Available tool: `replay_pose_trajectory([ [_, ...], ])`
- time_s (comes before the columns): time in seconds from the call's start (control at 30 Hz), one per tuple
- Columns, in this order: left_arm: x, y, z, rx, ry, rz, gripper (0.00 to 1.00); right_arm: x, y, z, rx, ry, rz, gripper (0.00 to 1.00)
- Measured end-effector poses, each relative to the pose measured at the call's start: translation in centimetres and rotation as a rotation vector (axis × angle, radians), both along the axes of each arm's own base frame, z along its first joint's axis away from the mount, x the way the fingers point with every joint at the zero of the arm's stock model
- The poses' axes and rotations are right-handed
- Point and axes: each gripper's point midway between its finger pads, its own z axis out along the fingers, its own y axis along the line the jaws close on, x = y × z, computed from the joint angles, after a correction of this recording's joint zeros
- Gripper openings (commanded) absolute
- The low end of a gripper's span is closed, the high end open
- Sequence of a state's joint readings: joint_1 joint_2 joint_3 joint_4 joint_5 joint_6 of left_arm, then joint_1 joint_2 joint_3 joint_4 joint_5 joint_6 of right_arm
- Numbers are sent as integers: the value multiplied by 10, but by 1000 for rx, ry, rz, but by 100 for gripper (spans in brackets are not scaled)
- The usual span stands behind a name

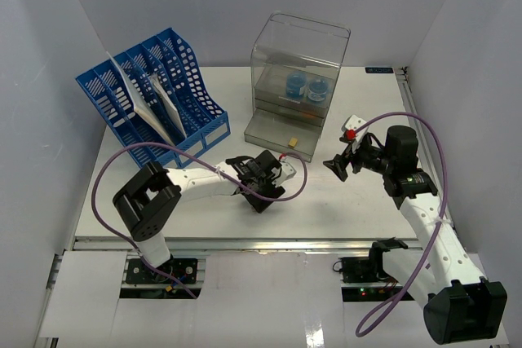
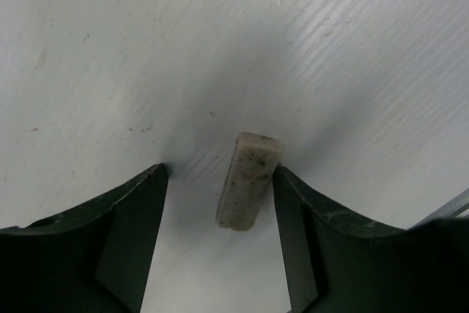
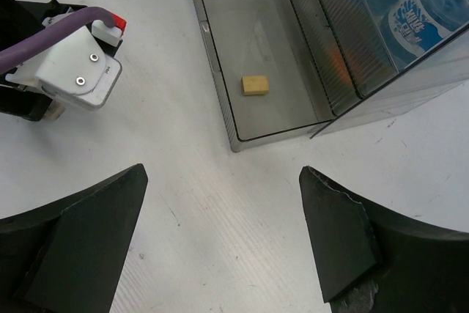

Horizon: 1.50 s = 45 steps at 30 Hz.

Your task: Organize the desk

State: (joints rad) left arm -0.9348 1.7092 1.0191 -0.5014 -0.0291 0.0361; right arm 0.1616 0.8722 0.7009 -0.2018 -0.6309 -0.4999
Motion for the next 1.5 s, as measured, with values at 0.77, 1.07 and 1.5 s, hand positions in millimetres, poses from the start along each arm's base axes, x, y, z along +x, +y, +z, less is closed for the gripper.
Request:
replay_pose_trajectory([
  [0.77,86,-35,29,-424,-16,464,1,0,-6,-18,-3,20,-22,91],
  [1.07,185,-39,113,-996,-63,807,27,1,-10,-22,-3,18,-35,91],
  [1.5,231,-79,124,-1151,-5,843,67,-12,-3,-35,-42,-39,84,94],
])
